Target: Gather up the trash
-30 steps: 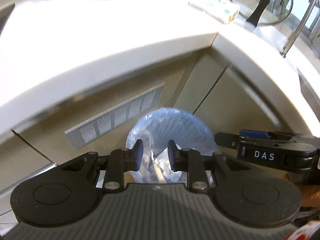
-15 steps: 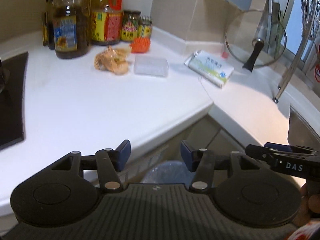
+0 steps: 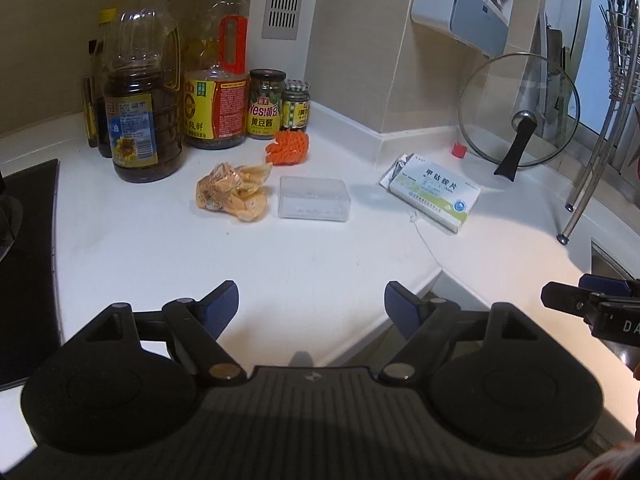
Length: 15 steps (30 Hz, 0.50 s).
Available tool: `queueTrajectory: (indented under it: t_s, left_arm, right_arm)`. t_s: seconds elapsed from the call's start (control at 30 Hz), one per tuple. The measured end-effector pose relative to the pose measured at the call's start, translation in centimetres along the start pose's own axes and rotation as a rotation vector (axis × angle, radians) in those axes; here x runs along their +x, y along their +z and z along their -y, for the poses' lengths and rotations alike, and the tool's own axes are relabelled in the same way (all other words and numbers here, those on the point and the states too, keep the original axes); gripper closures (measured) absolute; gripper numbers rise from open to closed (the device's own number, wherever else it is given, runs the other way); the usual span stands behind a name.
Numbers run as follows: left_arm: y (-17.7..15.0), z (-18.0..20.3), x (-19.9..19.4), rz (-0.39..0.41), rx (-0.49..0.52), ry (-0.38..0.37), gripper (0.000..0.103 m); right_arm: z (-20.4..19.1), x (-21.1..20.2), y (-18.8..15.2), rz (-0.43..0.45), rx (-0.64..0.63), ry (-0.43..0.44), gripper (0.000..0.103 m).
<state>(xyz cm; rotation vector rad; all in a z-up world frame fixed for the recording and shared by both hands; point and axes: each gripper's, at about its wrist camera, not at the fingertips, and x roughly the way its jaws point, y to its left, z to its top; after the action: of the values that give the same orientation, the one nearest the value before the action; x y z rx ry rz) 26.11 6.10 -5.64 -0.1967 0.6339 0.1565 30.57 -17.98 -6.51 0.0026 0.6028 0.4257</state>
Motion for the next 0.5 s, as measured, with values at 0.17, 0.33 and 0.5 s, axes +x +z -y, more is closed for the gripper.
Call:
queueTrajectory:
  t_s: [0.17, 0.33, 0.5]
  left_arm:
    - [1.4, 0.6, 2.1, 0.01, -0.037, 0.018, 0.018]
    - [2.9, 1.3, 4.0, 0.014, -0.06, 0.057, 0.017]
    - [4.1, 1.3, 5.3, 0.023, -0.09, 0.117, 0.016]
  right_arm:
    - [1.2, 2.6, 1.7, -0.002, -0.051, 0.03, 0.02]
    - [2.1, 6.0, 4.1, 0.012, -0.138, 0.064, 0.019]
    - [2.9, 9.8, 6.3, 0.036, -0.259, 0.099, 0.019]
